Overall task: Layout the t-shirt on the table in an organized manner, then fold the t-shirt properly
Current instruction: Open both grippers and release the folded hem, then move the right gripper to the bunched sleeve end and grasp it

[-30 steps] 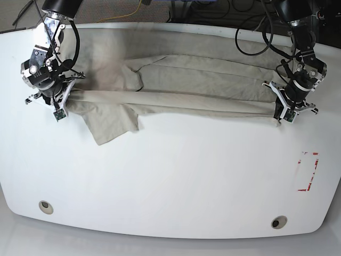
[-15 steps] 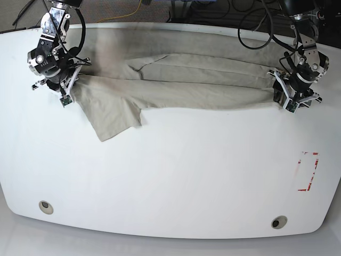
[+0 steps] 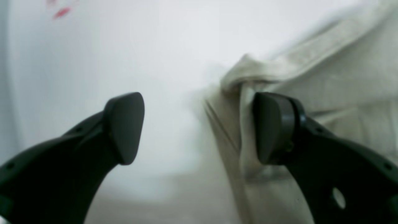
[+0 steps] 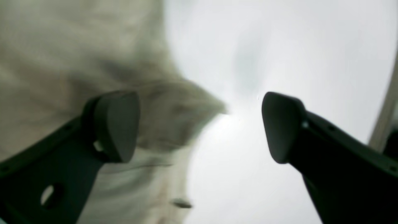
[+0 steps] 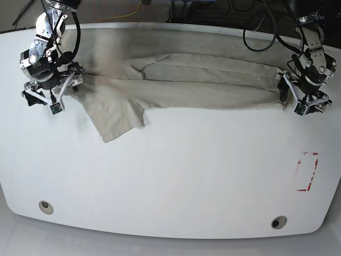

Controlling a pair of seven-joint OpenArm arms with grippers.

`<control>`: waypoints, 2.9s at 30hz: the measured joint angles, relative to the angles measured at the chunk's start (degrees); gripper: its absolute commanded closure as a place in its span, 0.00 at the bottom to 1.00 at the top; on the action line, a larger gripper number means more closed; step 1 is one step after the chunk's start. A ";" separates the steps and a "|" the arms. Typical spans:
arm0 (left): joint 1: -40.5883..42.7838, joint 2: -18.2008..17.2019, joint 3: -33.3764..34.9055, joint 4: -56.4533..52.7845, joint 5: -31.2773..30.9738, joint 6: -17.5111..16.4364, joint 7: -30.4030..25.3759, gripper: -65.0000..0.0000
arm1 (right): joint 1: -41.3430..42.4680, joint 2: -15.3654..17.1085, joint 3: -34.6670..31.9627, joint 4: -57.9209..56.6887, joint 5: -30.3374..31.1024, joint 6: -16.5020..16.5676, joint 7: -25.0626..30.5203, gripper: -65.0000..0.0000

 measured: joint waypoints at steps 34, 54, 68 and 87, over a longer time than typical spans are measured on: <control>-5.01 2.84 -2.69 7.80 -0.76 -0.02 -0.94 0.21 | 22.80 -5.53 -0.20 -33.42 11.52 -0.24 0.13 0.10; -4.87 2.82 -2.69 7.80 -0.57 0.00 -0.96 0.21 | 20.61 -5.49 -3.48 -33.51 14.95 -0.24 0.33 0.10; -4.87 2.82 -2.69 7.80 -0.59 0.00 -0.85 0.21 | 18.86 -5.46 -7.43 -32.72 16.02 -0.48 1.03 0.41; -4.74 2.82 -2.69 7.80 -0.57 0.00 -0.83 0.21 | 18.12 -7.58 -7.50 -31.98 15.89 -0.24 0.26 1.00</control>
